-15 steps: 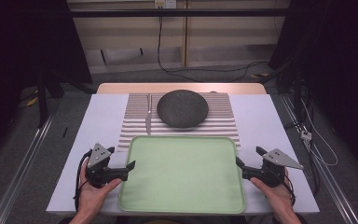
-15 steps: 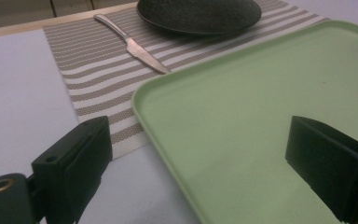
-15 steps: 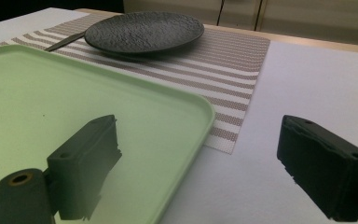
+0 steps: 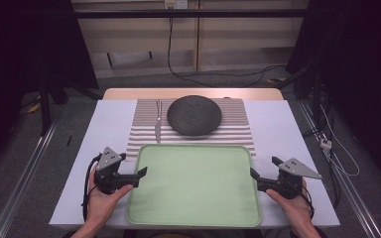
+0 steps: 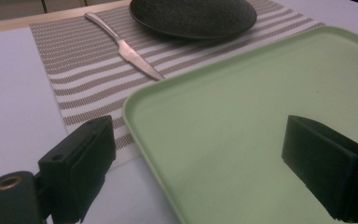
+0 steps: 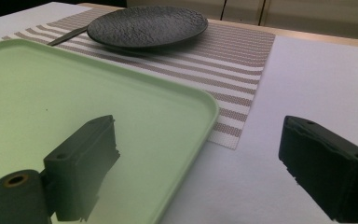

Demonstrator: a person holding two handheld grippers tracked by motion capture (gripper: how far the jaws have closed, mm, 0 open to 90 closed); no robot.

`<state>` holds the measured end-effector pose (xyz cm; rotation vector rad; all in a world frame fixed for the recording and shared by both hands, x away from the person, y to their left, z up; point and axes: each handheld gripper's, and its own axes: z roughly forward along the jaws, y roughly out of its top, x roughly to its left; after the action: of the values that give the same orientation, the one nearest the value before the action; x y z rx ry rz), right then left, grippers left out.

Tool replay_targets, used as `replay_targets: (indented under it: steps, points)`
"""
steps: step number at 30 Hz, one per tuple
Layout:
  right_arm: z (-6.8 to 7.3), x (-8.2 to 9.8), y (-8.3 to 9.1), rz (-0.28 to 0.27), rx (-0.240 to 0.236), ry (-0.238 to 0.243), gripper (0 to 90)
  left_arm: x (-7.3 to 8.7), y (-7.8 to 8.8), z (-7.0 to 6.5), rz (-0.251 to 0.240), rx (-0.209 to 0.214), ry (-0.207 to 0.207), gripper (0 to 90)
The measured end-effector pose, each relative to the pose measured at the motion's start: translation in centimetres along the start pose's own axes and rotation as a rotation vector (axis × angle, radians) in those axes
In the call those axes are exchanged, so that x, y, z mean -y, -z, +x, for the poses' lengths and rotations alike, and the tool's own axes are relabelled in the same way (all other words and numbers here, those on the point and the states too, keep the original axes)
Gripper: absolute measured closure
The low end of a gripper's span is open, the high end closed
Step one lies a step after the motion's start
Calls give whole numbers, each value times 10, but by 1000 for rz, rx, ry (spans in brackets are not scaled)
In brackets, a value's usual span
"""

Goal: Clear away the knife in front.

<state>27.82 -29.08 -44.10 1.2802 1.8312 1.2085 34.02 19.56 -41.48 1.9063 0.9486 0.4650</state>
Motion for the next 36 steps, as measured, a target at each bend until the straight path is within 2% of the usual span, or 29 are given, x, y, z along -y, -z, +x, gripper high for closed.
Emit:
replay_targets:
  steps: [7,9,12,16,19,21,24,31,34,36]
  points:
    - [-1,0,-1,9,6,1,90,-11,-10,4,8,-4,-8,87]
    - [0,-1,-2,9,3,10,91,-14,-14,6,29,0,12,101]
    - [1,-1,-2,13,-2,12,99,-17,-17,11,28,-9,42,102]
    - [1,-1,-2,11,-3,12,97,-23,-25,17,43,-29,34,100]
    - [1,-1,-3,14,-2,9,91,-28,-33,20,47,-36,20,94]
    - [1,-1,-4,15,-3,5,87,-32,-37,23,47,-31,29,93]
    - [0,-1,-7,19,-8,4,84,-39,-45,27,49,-46,33,89]
    - [-3,-2,-14,26,-43,-8,71,-52,-66,41,86,-69,51,73]
    - [-5,-1,-15,25,-45,-9,72,-59,-75,47,100,-88,43,82]
    - [-5,-1,-14,20,-44,-2,72,-65,-82,50,116,-89,54,85]
